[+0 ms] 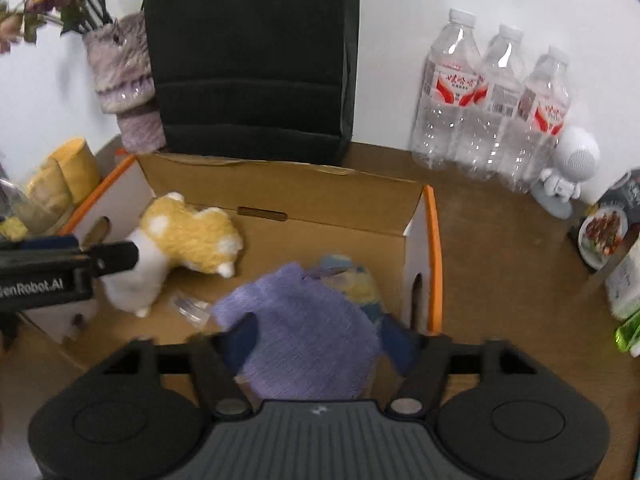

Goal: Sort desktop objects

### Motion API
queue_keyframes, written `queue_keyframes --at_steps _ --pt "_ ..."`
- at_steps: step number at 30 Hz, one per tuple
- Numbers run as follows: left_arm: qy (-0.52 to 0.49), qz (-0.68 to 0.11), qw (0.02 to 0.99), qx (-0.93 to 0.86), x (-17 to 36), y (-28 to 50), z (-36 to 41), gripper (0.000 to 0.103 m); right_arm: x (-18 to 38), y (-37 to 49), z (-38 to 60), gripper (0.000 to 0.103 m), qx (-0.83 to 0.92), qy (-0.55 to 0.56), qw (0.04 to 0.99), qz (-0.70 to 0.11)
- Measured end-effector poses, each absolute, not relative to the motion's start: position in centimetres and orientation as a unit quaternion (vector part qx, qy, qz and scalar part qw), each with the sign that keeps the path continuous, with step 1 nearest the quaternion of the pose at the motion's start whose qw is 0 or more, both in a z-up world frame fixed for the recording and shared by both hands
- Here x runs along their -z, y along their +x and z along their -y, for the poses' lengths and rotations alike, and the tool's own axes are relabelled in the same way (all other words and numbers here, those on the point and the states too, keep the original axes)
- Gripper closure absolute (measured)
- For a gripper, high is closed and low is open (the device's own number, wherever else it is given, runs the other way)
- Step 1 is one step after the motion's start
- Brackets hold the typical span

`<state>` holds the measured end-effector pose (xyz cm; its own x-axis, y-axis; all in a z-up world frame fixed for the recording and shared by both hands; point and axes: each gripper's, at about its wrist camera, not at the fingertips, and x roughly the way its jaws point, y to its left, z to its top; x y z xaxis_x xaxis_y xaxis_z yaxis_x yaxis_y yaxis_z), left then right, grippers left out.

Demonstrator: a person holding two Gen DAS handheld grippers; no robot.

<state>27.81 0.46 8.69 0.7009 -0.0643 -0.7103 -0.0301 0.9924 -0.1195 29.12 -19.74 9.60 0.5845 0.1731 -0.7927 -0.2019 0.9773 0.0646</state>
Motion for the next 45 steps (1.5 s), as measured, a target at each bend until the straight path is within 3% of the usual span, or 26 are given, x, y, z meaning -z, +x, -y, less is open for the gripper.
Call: queue_keyframes --at_steps 4,8,15,18,24,32,45 --pt "-0.034 -0.404 0.914 0.006 -10.1 26.6 0.1 0.019 -10.3 28.1 19.8 0.020 -0.097 -0.001 0.880 -0.465" --pt "-0.039 -0.405 0.913 -0.009 -11.7 24.1 -0.3 0.007 -11.0 25.8 19.7 0.020 -0.089 0.004 0.877 -0.471" --pt "-0.050 -0.367 0.929 0.010 -14.1 15.8 -0.6 0.000 -13.5 18.5 20.6 0.016 -0.076 0.015 0.900 -0.429" --pt "-0.043 -0.330 0.942 0.043 -13.2 8.9 -0.6 0.000 -12.6 12.7 21.3 0.010 -0.076 0.026 0.919 -0.385" --pt "-0.033 -0.293 0.955 0.037 -7.7 0.4 -0.4 0.000 -6.9 2.6 21.7 0.010 -0.097 0.084 0.938 -0.321" --pt "-0.022 -0.329 0.944 0.019 -1.9 -0.7 -1.2 0.000 -1.4 0.8 20.6 0.010 -0.073 0.054 0.934 -0.345" --pt "0.003 -0.339 0.940 0.034 0.0 0.4 -0.4 0.000 0.1 0.4 19.5 0.010 -0.071 0.011 0.941 -0.332"
